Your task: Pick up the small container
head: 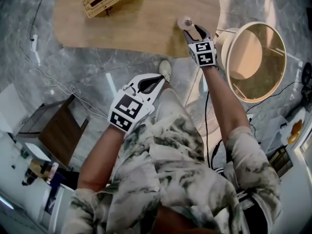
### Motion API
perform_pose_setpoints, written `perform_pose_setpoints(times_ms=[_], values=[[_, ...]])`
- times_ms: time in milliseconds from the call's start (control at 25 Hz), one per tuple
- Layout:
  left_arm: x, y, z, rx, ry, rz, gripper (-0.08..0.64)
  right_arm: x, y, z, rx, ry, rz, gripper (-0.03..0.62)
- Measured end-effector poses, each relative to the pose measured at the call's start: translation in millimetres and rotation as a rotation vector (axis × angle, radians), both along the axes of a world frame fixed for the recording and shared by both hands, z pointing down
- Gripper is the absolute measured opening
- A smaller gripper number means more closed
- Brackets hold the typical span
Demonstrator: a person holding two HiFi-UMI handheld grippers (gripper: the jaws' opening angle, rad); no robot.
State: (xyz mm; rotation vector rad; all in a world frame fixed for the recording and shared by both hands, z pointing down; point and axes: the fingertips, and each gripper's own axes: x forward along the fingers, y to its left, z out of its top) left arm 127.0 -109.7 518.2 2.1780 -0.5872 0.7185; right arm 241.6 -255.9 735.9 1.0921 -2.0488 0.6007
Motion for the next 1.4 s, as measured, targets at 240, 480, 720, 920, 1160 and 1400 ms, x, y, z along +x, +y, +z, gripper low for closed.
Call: perform_pose_setpoints(times_ms=[240, 480, 720, 920, 1160, 1400], values=[[5, -3, 10, -0.011, 0.000, 0.006, 0.021, -3, -18, 17, 0.020, -0.010, 0.017, 0.238], [2, 0, 17, -0.022, -0.005, -0.005, 0.021, -7, -27, 25, 0.039, -0.015, 0.040, 0.238], [-5, 2, 22, -0.032, -0.008, -0.018, 0.021, -9, -33, 31, 0.044, -0.005, 0.088, 0.193], [-10, 3, 26, -0.040, -0.007, -0.032, 0.021, -8, -38, 33, 0.045, -0.003, 0.135, 0.181], [-16, 7, 24, -0.036, -0.004, -0.043, 0.021, -9, -37, 31, 0.048, 0.009, 0.127, 0.164], [-24, 9, 25, -0.030, -0.001, -0.062, 0.021, -9, -38, 34, 0.027, 0.014, 0.142, 0.161]])
